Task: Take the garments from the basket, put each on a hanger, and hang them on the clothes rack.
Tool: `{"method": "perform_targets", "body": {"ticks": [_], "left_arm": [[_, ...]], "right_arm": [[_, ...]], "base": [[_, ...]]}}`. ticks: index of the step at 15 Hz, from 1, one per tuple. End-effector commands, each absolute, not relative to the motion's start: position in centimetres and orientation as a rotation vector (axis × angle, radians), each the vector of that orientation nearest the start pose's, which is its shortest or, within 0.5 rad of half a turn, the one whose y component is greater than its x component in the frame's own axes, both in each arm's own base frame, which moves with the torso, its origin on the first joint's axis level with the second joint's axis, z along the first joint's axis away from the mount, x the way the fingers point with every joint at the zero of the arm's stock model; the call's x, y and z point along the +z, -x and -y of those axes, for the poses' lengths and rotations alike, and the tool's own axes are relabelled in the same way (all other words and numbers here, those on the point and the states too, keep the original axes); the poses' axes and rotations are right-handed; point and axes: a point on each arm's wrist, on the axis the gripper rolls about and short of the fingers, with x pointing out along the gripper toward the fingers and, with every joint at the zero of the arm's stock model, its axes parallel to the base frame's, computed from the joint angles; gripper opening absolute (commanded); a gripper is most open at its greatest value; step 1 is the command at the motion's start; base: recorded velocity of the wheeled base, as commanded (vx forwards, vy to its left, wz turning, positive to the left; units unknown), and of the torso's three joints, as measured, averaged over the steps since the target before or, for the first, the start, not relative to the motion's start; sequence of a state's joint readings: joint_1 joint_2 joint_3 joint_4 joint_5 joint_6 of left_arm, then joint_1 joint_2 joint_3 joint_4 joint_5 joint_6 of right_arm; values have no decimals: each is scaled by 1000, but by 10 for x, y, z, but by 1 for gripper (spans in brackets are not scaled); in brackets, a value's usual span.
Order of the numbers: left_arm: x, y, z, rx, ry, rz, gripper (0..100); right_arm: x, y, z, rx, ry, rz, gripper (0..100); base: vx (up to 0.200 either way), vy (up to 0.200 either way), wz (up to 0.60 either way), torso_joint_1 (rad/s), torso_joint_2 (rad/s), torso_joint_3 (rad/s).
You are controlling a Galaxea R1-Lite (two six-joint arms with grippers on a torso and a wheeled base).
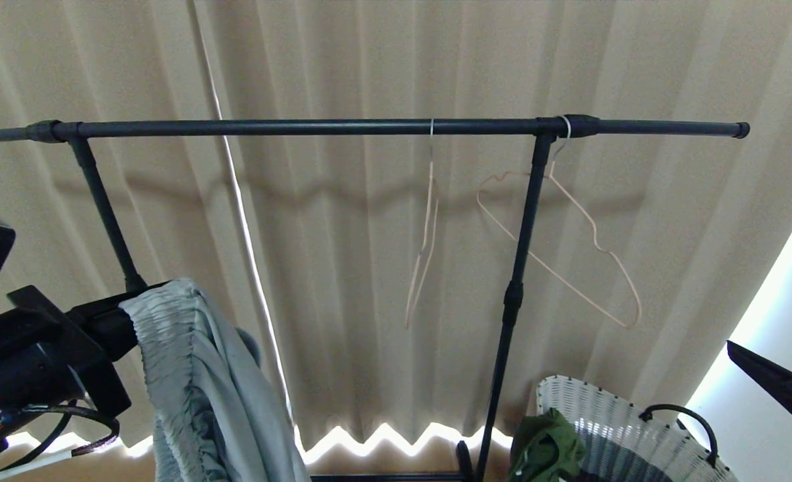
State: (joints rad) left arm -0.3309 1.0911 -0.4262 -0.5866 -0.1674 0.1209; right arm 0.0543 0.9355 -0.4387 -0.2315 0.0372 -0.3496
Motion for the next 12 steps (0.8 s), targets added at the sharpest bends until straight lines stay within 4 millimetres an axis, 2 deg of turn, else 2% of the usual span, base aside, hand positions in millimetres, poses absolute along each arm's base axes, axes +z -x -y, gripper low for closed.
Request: {"method": "perform_targets", "body": {"ticks": [1,3,6,8,9,12], "left_arm": [[207,-139,50,-494,-126,-61,0],[201,-137,50,-497,-131,-76,0],[199,-131,48,-498,-125,-72,0],[199,-131,48,-498,-126,-70,0],[199,-132,49,-504,-130,-74,0],[198,-140,53,-514,-128,-93,0]], "right_arm": [[202,-111,-8,146,336,-232,100],[214,-115,-16,197,254,-207,100],[235,-130,-22,221,194,-281,100],[248,-143,-24,224,196,-319,100],[259,-158,-26,222,196,-333,100],[263,-183,-31,232,202,-408,100]], "base": [[200,0,0,17,-2,2],[200,0,0,2,0,2],[0,0,0,0,0,0],[0,0,0,0,0,0],[0,0,0,0,0,0],[0,0,0,0,0,0]]}}
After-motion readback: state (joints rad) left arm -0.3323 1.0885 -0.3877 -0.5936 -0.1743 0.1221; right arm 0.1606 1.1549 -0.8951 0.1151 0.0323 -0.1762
